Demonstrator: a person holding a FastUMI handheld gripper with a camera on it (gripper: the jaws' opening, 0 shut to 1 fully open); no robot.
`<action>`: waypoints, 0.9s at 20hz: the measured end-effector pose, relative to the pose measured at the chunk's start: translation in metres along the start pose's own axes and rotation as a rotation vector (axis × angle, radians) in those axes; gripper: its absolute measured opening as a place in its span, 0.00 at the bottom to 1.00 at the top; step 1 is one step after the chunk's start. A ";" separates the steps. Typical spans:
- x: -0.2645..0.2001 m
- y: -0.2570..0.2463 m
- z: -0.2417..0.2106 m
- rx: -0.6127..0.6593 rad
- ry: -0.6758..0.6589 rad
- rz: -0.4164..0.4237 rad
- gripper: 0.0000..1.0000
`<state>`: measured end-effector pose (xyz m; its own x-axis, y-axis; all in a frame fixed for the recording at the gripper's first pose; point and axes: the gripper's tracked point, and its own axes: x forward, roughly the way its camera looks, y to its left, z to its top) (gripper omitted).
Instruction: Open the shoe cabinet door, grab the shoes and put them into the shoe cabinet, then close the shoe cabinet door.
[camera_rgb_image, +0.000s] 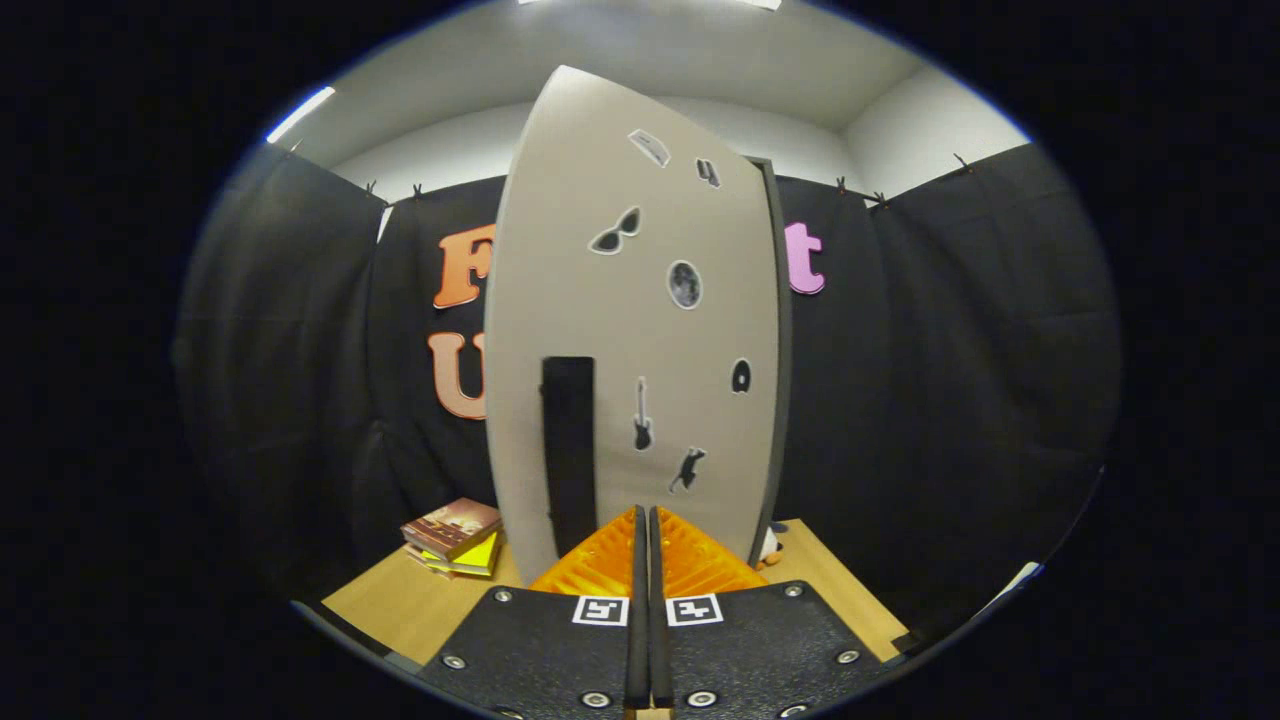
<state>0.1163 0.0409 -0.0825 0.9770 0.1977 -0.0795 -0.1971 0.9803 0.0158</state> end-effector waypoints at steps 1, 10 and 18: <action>-0.003 0.006 0.008 0.033 -0.023 0.018 0.00; 0.089 0.088 0.010 0.098 -0.022 0.106 0.57; 0.191 0.117 0.024 0.044 -0.035 0.016 0.68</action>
<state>0.2819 0.1937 -0.0717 0.9763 0.2120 -0.0437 -0.2093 0.9760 0.0608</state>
